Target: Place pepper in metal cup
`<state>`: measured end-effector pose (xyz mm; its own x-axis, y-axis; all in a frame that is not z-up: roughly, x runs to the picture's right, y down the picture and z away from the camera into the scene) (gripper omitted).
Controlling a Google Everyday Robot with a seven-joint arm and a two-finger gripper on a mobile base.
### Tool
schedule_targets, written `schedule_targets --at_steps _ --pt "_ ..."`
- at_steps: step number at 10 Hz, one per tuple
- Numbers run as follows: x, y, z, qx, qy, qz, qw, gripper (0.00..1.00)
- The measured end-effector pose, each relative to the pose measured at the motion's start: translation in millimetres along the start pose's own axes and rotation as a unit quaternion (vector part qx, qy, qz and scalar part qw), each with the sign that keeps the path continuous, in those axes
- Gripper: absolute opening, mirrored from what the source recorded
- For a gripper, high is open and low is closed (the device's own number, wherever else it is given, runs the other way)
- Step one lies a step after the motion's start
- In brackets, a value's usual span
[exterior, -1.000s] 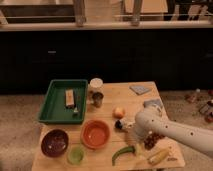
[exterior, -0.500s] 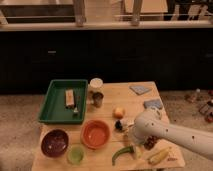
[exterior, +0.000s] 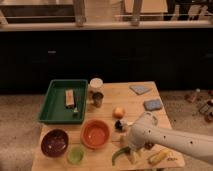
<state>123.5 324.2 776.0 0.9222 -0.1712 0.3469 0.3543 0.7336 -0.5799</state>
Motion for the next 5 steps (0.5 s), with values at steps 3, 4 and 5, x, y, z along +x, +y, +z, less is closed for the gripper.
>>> schedule_targets --at_steps 3,4,5 --pt "-19 -1 3 0.003 0.002 -0.018 0.9998 0.80" --pt "-25 -1 3 0.005 0.004 -0.024 0.9997 0.79" --pt "-29 -1 3 0.007 0.007 -0.027 0.9996 0.73"
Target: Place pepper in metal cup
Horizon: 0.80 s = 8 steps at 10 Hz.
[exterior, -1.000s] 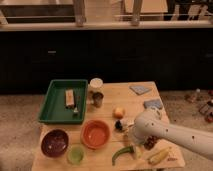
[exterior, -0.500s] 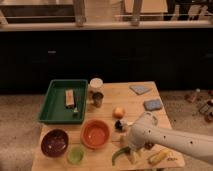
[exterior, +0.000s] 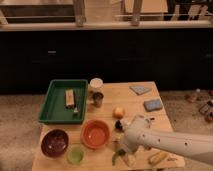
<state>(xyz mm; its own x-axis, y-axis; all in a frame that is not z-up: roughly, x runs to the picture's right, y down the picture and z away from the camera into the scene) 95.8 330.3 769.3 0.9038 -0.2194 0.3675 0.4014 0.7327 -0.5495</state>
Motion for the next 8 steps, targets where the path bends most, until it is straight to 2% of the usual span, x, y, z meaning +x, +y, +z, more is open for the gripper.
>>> schedule_targets --at_steps 1,3,5,6,7,8 --pt "-1.5 -0.8 -0.2 0.003 0.003 -0.002 1.0000 0.66" --pt "-2.9 -1.1 -2.0 0.008 0.005 0.000 1.0000 0.43" --pt "-2.7 -2.7 -4.3 0.012 0.005 0.000 0.9999 0.27" --pt "-2.9 -3.7 -6.4 0.013 0.007 -0.002 0.9999 0.13" --pt "-2.1 -2.5 -7.8 0.012 0.008 -0.003 0.9999 0.04" --pt "-1.8 -2.1 -8.1 0.011 0.007 -0.002 0.9999 0.00"
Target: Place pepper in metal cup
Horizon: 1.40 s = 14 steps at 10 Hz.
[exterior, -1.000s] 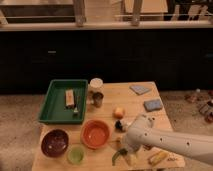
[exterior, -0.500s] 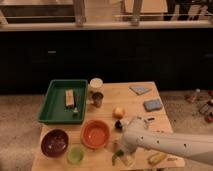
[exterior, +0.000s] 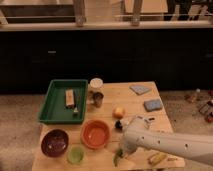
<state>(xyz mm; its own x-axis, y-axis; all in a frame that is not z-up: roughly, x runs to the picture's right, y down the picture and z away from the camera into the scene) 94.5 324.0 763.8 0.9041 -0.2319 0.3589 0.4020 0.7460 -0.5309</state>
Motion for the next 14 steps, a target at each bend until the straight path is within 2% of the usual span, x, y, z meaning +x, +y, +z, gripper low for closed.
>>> schedule_targets --at_steps 4,7,11,14 --pt "25 -7 -15 0.017 0.002 0.012 0.9998 0.00" --pt "24 -16 -27 0.028 0.002 0.010 0.9996 0.00" --pt "22 -34 -58 0.052 0.007 0.004 0.9986 0.00" --pt "34 -57 -84 0.063 0.013 0.006 0.9979 0.00"
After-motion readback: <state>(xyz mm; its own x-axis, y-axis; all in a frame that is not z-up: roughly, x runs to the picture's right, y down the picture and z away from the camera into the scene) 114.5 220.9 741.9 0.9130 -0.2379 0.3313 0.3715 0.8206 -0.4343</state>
